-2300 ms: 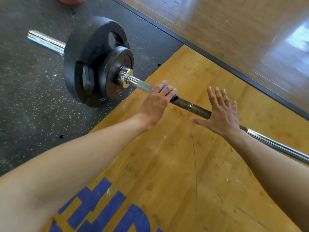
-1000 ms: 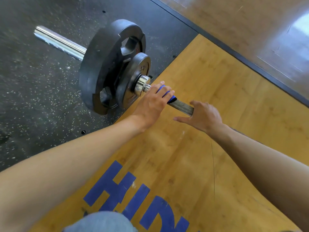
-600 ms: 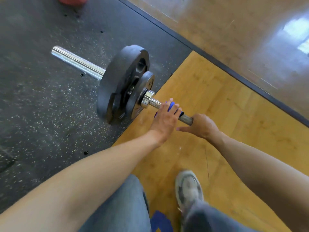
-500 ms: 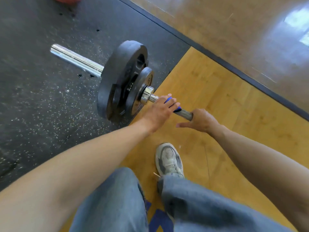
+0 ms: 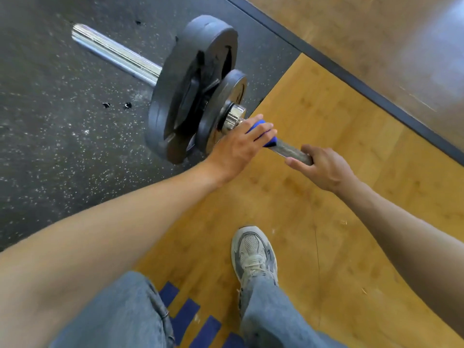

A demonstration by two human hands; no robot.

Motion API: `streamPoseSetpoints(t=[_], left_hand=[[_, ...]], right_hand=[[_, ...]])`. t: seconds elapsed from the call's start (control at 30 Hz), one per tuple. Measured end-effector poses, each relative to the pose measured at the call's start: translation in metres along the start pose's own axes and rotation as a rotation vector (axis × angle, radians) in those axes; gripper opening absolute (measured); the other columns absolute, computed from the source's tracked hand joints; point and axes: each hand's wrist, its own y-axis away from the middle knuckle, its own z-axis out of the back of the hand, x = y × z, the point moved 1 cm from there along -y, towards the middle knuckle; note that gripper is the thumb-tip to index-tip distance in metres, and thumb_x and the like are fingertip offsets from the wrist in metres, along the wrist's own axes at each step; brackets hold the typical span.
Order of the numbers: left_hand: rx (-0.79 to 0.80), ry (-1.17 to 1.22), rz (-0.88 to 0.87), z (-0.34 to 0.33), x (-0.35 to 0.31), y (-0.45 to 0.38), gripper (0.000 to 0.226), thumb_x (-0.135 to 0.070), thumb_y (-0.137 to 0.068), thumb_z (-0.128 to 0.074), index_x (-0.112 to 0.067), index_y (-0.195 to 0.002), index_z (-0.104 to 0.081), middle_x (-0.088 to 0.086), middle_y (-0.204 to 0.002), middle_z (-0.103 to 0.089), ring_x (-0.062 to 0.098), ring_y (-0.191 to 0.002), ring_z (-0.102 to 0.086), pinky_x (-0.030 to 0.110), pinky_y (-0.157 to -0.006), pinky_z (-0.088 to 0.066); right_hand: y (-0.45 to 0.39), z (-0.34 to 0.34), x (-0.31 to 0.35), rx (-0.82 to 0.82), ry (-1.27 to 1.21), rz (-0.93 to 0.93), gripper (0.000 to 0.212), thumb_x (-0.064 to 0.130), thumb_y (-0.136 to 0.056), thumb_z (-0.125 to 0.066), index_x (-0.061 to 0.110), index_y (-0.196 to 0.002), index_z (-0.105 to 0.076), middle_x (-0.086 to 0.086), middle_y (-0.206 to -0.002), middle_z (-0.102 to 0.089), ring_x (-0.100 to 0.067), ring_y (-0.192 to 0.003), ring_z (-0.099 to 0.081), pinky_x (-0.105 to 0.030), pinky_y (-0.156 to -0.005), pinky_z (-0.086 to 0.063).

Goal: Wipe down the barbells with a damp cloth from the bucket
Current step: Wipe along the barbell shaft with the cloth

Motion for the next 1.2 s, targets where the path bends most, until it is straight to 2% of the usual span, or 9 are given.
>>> streamPoseSetpoints(t=[0.17, 0.3, 0.4, 0.53, 0.7, 0.87, 1.0, 1.07, 1.2], left_hand=[[0.053, 0.056, 0.155, -0.017, -0.042, -0.023, 0.053, 0.005, -0.08, -0.078, -0.008, -0.128, -0.062, 0.008, -0.132, -0.06, 0.035, -0.139, -0.047, 0.042, -0.115, -0.04], [0.022, 0.09, 0.089, -0.01, -0.02, -0.021, 0.049, 0.008, -0.086, -0.06, -0.008, -0.133, -0.061, 0.008, -0.136, -0.059, 0.034, -0.135, -0.05, 0.046, -0.107, -0.047], [0.006, 0.041, 0.118, -0.007, -0.01, -0.008, 0.057, 0.009, -0.087, -0.045, -0.006, -0.14, -0.056, 0.008, -0.141, -0.058, 0.033, -0.138, -0.048, 0.043, -0.113, -0.043], [0.047, 0.055, 0.099, -0.011, -0.036, -0.029, 0.055, 0.011, -0.08, -0.067, -0.004, -0.133, -0.062, 0.01, -0.13, -0.062, 0.036, -0.133, -0.051, 0.044, -0.11, -0.042], [0.065, 0.03, -0.03, -0.008, -0.025, -0.015, 0.05, 0.0, -0.093, -0.037, -0.006, -0.138, -0.059, 0.009, -0.135, -0.062, 0.034, -0.133, -0.053, 0.044, -0.108, -0.048], [-0.045, -0.057, 0.194, -0.005, -0.032, 0.004, 0.06, 0.01, -0.088, -0.052, -0.002, -0.147, -0.049, 0.013, -0.15, -0.051, 0.035, -0.145, -0.04, 0.045, -0.12, -0.033], [0.016, 0.007, 0.075, -0.01, -0.083, -0.006, 0.061, 0.001, -0.088, -0.028, -0.005, -0.141, -0.057, 0.009, -0.143, -0.058, 0.034, -0.139, -0.048, 0.043, -0.115, -0.041], [0.013, -0.026, 0.055, -0.009, -0.065, -0.001, 0.059, -0.001, -0.089, -0.029, -0.008, -0.139, -0.06, 0.008, -0.14, -0.061, 0.031, -0.135, -0.053, 0.04, -0.11, -0.045], [0.033, -0.124, 0.238, 0.002, -0.031, 0.008, 0.053, -0.001, -0.092, -0.037, -0.004, -0.142, -0.055, 0.012, -0.141, -0.057, 0.035, -0.139, -0.048, 0.042, -0.118, -0.036]], right_hand=[[-0.009, 0.0, -0.006, -0.074, 0.015, -0.049, 0.077, 0.097, -0.062, -0.047, 0.025, -0.09, -0.053, 0.004, -0.067, -0.06, -0.016, -0.064, -0.059, -0.036, -0.059, -0.048], [-0.011, 0.002, -0.01, -0.088, 0.018, -0.064, 0.075, 0.095, -0.063, -0.053, 0.026, -0.093, -0.051, 0.004, -0.067, -0.061, -0.016, -0.063, -0.06, -0.034, -0.057, -0.047], [-0.013, 0.002, -0.007, -0.075, 0.066, -0.074, 0.073, 0.092, -0.067, -0.055, 0.02, -0.072, -0.052, 0.004, -0.058, -0.055, -0.018, -0.053, -0.053, -0.031, -0.046, -0.037], [-0.012, -0.002, -0.006, -0.066, 0.096, -0.107, 0.075, 0.089, -0.068, -0.06, 0.015, -0.062, -0.053, 0.001, -0.054, -0.051, -0.02, -0.048, -0.048, -0.031, -0.045, -0.033], [-0.008, -0.006, -0.006, -0.069, 0.128, -0.076, 0.077, 0.09, -0.065, -0.06, 0.014, -0.063, -0.053, 0.002, -0.054, -0.051, -0.02, -0.05, -0.05, -0.032, -0.045, -0.035], [-0.002, -0.01, -0.001, -0.11, 0.169, -0.082, 0.077, 0.093, -0.065, -0.055, 0.017, -0.063, -0.055, 0.001, -0.056, -0.055, -0.02, -0.052, -0.056, -0.03, -0.045, -0.038], [0.004, -0.017, 0.0, -0.142, 0.167, -0.073, 0.071, 0.088, -0.066, -0.053, 0.018, -0.065, -0.057, 0.002, -0.058, -0.056, -0.022, -0.055, -0.057, -0.028, -0.047, -0.041], [0.006, -0.019, 0.0, -0.151, 0.179, -0.065, 0.074, 0.091, -0.066, -0.053, 0.017, -0.063, -0.057, 0.002, -0.057, -0.056, -0.019, -0.054, -0.056, -0.028, -0.046, -0.039], [0.012, -0.022, 0.003, -0.186, 0.182, -0.058, 0.077, 0.093, -0.067, -0.053, 0.017, -0.06, -0.053, 0.002, -0.055, -0.054, -0.019, -0.051, -0.053, -0.028, -0.045, -0.037]])
